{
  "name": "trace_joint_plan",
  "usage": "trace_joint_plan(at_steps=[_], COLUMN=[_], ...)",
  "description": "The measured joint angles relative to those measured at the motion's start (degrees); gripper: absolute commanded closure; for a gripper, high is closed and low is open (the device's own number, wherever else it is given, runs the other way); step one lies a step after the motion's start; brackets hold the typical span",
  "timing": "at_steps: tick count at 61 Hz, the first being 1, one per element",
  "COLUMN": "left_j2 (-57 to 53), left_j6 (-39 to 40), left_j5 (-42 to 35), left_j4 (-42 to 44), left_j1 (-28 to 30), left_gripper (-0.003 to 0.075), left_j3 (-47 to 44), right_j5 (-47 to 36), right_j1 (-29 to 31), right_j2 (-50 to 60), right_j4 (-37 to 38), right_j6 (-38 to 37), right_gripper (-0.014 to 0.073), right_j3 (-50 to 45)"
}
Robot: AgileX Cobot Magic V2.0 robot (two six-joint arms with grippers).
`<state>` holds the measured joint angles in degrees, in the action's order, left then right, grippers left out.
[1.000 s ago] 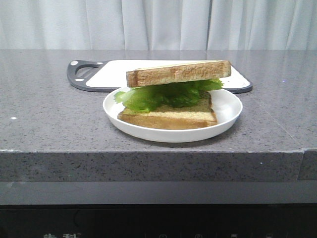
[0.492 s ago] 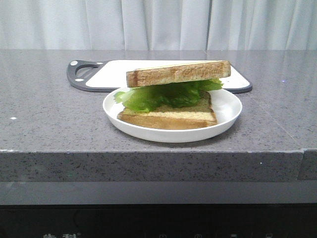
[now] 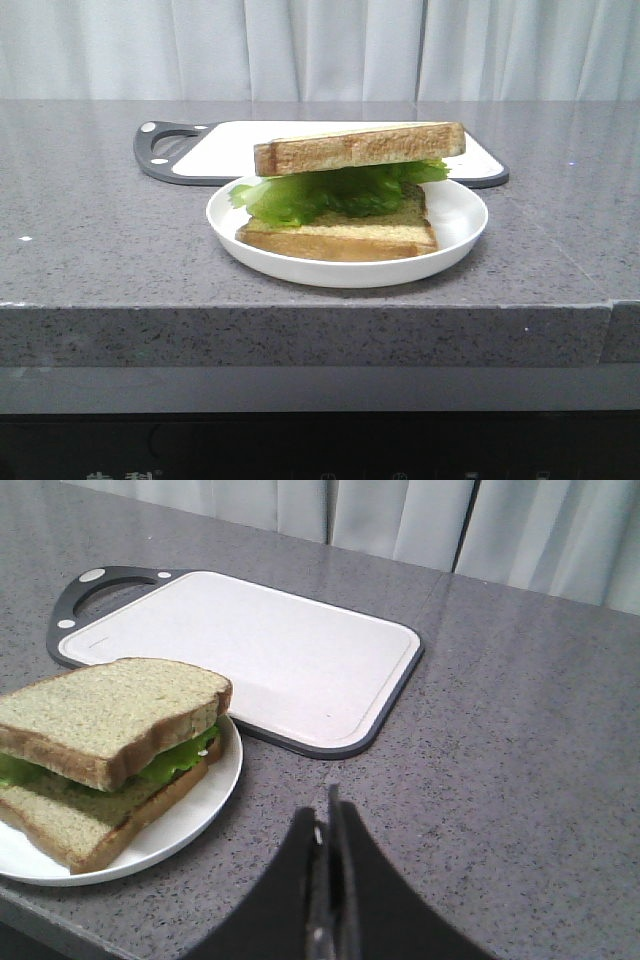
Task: Left arm grabs bread, right arm adds lettuce
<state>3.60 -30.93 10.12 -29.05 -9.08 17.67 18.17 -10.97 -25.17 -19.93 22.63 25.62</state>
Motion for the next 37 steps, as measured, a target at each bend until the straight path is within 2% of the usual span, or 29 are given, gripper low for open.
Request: trace_joint_plan(at_steps=[27, 31, 37], left_j2=[0.0, 0.0, 0.0], left_j6=[0.2, 3.3, 12.7], left_j5=[-0.7, -0.8, -0.9], left_j4=[1.0, 5.6, 15.8], left_j1=[0.0, 0.0, 0.0], left_gripper=[0.0739, 0.0739, 0.0739], left_j3=[-0.4, -0.9, -1.3], right_j5=[0.0, 0.0, 0.0], right_j1=[0.0, 0.0, 0.0], right_j2=[0.0, 0.0, 0.0], right_j4=[0.0, 0.0, 0.0], right_j6=[0.0, 0.0, 0.0], right_gripper=[0.0661, 0.0661, 0.0661], right_j3=[0.0, 0.0, 0.0])
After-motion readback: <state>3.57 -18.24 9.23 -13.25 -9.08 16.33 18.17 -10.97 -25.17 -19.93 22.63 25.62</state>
